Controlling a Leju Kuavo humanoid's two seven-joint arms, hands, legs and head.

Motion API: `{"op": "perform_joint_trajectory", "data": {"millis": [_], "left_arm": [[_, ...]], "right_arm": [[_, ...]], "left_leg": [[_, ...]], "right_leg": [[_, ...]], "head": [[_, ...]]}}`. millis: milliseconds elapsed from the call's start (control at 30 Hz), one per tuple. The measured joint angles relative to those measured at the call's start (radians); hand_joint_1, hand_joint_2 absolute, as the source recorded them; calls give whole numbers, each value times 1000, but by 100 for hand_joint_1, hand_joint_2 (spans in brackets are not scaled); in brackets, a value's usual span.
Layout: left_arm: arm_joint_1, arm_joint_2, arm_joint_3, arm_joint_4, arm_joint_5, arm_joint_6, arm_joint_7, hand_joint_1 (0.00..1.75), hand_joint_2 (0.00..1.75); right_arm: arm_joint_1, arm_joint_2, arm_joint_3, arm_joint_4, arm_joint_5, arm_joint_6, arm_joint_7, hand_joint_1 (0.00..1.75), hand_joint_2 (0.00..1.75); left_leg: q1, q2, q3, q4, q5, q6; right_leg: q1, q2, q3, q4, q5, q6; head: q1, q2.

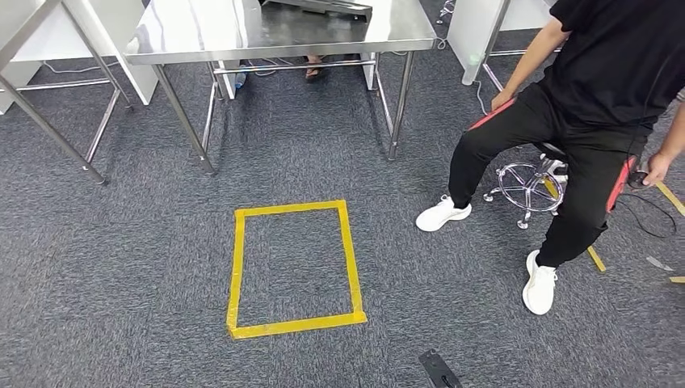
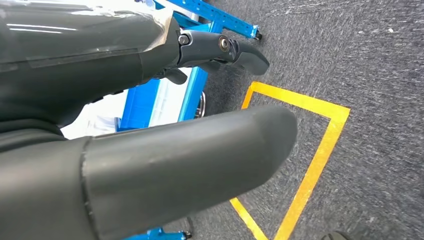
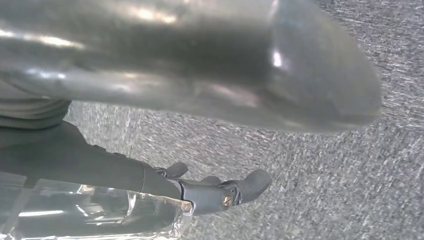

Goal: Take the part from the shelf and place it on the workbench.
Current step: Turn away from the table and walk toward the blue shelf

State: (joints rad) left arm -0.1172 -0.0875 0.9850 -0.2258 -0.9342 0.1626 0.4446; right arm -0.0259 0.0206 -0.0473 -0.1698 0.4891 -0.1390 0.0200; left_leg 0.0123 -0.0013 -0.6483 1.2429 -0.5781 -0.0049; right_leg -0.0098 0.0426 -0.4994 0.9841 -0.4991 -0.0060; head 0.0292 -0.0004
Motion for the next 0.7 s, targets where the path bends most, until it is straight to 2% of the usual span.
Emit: {"op": "perform_joint_trajectory", "data": {"millis": [33,67,100,167,233,300,367,400,433,467,500,533,567,600,633,667,700], "left_arm": [[0,0,0,0,-2,1,0,0,0],[0,0,0,0,-4,3,0,0,0],[0,1,0,0,-6,5,0,0,0],[0,1,-2,0,-10,8,-1,0,0],[-1,0,-4,0,-12,10,-1,0,0],[-1,-1,-5,0,-16,12,-1,0,0],[1,-1,-5,0,-18,13,-1,0,0],[2,0,-5,0,-18,13,-1,0,0],[4,0,-5,0,-18,13,-1,0,0],[4,0,-5,0,-19,13,-1,0,0],[5,-1,-5,0,-19,13,-1,0,0],[5,-1,-6,0,-19,13,-1,0,0],[5,-2,-6,0,-19,13,-1,0,0],[5,-2,-6,0,-19,13,-1,0,0],[5,-1,-6,0,-20,13,-1,0,0],[4,-1,-6,0,-20,14,-1,0,0],[2,-1,-6,0,-20,14,-1,0,0]], "right_arm": [[-1,0,0,0,2,0,0,0,0],[-2,0,0,0,3,1,0,0,0],[-5,1,0,0,5,2,0,0,0],[-9,1,0,0,8,3,1,0,0],[-8,0,0,0,11,3,2,0,0],[-5,0,0,0,13,4,3,0,0],[-8,1,1,0,14,4,3,0,0],[-10,1,1,0,14,4,3,0,0],[-10,0,1,0,15,4,3,0,0],[-10,0,0,0,15,4,3,0,0],[-8,-1,0,0,16,4,3,0,0],[-7,-1,1,0,17,4,3,0,0],[-7,-1,1,0,17,4,3,0,0],[-10,-2,1,0,17,4,3,0,0],[-12,-1,0,0,17,4,3,0,0],[-13,-1,0,0,17,4,4,0,0],[-12,-2,0,0,18,4,4,0,0]], "left_leg": [[1,-10,33,-59,34,2],[3,-30,67,-119,59,5],[5,-49,94,-174,74,8],[5,-68,112,-217,76,14],[2,-48,111,-228,81,26],[3,-25,111,-240,90,42],[3,4,108,-245,95,50],[2,19,105,-245,96,51],[1,34,104,-245,96,51],[1,49,103,-245,96,51],[2,62,103,-244,96,50],[3,74,104,-244,96,49],[2,85,105,-244,96,46],[0,96,106,-241,94,40],[-2,106,107,-240,94,33],[-4,116,108,-239,94,27],[-4,126,109,-238,95,20]], "right_leg": [[0,9,0,3,0,0],[2,18,-2,6,0,1],[4,27,-6,10,1,4],[6,45,-23,16,6,16],[4,59,-40,19,11,29],[5,33,-66,56,-10,34],[4,-9,-121,166,-65,31],[3,-19,-150,231,-90,32],[1,-25,-170,278,-105,36],[-2,-29,-171,292,-105,42],[-5,-35,-154,268,-90,52],[-9,-45,-120,212,-66,62],[-11,-68,-79,141,-41,70],[-11,-87,-44,77,-21,72],[-9,-100,-22,33,-9,70],[-6,-106,-16,12,-4,64],[-3,-96,-20,8,-2,55]], "head": [[0,0],[0,0],[1,0],[2,0],[1,0],[4,0],[7,0],[8,0],[8,0],[8,0],[9,0],[9,0],[9,0],[9,0],[8,0],[6,0],[5,0]]}}
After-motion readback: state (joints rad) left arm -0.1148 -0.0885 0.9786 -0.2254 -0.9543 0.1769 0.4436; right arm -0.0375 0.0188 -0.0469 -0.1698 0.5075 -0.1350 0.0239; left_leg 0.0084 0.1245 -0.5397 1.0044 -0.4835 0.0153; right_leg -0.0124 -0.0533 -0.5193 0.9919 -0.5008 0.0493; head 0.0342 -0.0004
